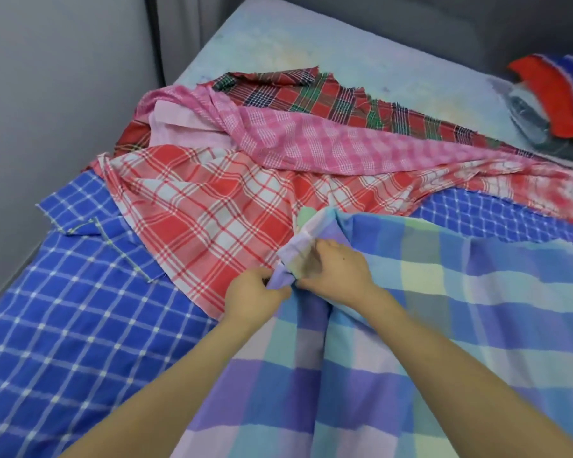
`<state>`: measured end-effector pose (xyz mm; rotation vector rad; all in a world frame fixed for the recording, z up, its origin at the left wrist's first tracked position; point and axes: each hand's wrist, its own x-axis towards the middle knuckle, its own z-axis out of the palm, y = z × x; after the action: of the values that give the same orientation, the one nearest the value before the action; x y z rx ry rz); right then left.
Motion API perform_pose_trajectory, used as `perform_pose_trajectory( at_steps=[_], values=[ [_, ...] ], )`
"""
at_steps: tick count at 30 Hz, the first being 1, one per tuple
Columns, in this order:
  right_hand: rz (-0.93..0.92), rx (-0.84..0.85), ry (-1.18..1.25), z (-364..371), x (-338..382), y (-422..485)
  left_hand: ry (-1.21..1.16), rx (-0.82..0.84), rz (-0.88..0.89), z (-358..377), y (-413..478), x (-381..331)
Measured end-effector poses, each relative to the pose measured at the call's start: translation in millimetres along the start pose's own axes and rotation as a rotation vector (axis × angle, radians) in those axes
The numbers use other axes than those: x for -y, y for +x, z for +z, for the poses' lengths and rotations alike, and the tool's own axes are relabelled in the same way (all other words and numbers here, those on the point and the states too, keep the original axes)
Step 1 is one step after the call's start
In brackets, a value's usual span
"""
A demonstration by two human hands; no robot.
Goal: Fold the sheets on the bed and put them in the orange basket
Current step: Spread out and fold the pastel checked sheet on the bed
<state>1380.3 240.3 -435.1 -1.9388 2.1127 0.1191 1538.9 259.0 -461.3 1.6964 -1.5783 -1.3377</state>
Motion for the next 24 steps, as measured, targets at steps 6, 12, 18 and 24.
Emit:
perform_pose_trajectory(
  at_steps=[6, 12, 18, 24],
  values=[
    [0.89, -0.408, 0.315, -30, -109, -32, -0.351, 0.376, -0.015, 4, -12, -19],
    [0.463, -0.543, 0.249, -49, -99, -46, 0.329, 0.565, 0.378, 30, -40, -25],
    [0.265, -0.133, -0.096, -11, -71, -25, 0.548, 0.547, 0.495, 42, -44, -11],
    [0.17, -0.334, 0.054, -1, -92, -24, 0.169, 0.155, -0.019, 36, -17, -13]
  ],
)
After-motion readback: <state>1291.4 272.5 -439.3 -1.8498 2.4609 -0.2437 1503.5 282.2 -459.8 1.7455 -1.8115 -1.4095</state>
